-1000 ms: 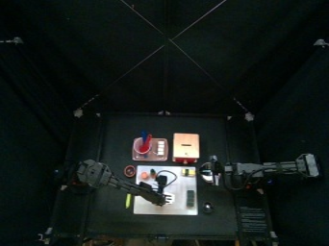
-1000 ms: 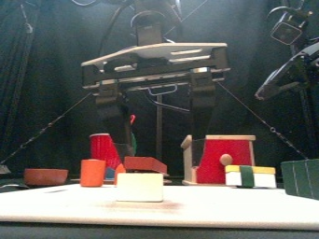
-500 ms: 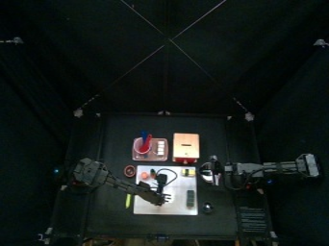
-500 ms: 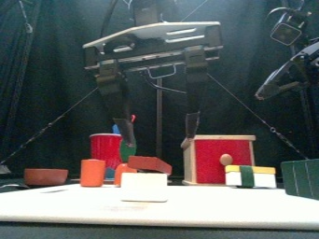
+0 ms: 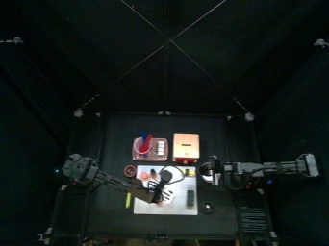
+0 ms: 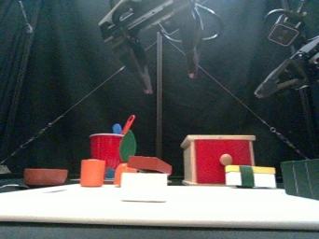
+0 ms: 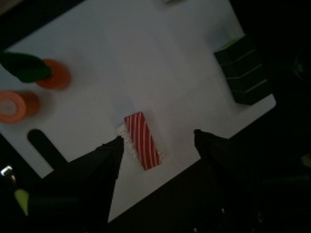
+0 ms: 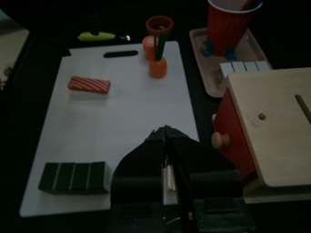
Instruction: Put salmon onto rice
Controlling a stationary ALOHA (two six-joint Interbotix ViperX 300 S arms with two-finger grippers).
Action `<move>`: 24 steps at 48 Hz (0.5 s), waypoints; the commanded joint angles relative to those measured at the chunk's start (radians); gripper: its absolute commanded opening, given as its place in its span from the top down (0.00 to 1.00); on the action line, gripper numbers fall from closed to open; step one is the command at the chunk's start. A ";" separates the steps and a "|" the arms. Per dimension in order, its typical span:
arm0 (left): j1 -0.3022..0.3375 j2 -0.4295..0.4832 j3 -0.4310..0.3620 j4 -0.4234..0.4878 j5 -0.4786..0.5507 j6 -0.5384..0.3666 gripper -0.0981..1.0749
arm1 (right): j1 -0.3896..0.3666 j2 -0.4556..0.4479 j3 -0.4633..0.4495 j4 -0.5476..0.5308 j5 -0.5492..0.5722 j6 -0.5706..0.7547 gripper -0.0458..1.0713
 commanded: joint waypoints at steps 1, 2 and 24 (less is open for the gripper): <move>-0.006 -0.074 0.006 0.061 -0.008 0.086 0.11 | 0.023 0.000 -0.046 0.052 0.003 0.000 0.93; -0.008 -0.083 0.014 0.074 -0.011 0.109 0.11 | 0.028 0.000 -0.051 0.058 0.008 -0.002 0.93; -0.018 -0.364 0.331 0.238 -0.256 0.399 0.11 | 0.083 0.002 -0.143 0.081 0.014 -0.002 0.93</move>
